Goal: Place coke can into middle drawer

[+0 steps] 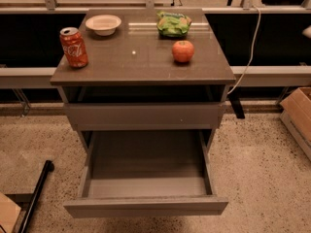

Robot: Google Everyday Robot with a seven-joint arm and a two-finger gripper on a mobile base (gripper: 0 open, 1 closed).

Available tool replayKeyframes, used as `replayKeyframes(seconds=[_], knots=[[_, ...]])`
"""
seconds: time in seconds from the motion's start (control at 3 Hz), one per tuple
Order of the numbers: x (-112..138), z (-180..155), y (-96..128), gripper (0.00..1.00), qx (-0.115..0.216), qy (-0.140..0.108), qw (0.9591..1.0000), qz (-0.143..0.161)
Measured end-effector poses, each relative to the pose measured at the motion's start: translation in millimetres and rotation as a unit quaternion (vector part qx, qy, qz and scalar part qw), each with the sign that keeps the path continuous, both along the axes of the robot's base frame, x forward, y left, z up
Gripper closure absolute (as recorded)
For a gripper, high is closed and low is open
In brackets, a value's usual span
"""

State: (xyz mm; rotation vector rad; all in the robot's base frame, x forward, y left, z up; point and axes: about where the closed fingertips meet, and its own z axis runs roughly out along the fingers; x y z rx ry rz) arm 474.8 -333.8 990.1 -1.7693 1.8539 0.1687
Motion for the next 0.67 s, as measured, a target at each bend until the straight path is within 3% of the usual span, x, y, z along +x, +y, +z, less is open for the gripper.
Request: replayKeyframes(seconds=[0.33, 0.67], knots=[[-34.3, 45.9, -12.6, 0.00, 0.004, -0.064, 0.9977, -0.021], [-34.2, 45.9, -12.6, 0.00, 0.004, -0.064, 0.9977, -0.021]])
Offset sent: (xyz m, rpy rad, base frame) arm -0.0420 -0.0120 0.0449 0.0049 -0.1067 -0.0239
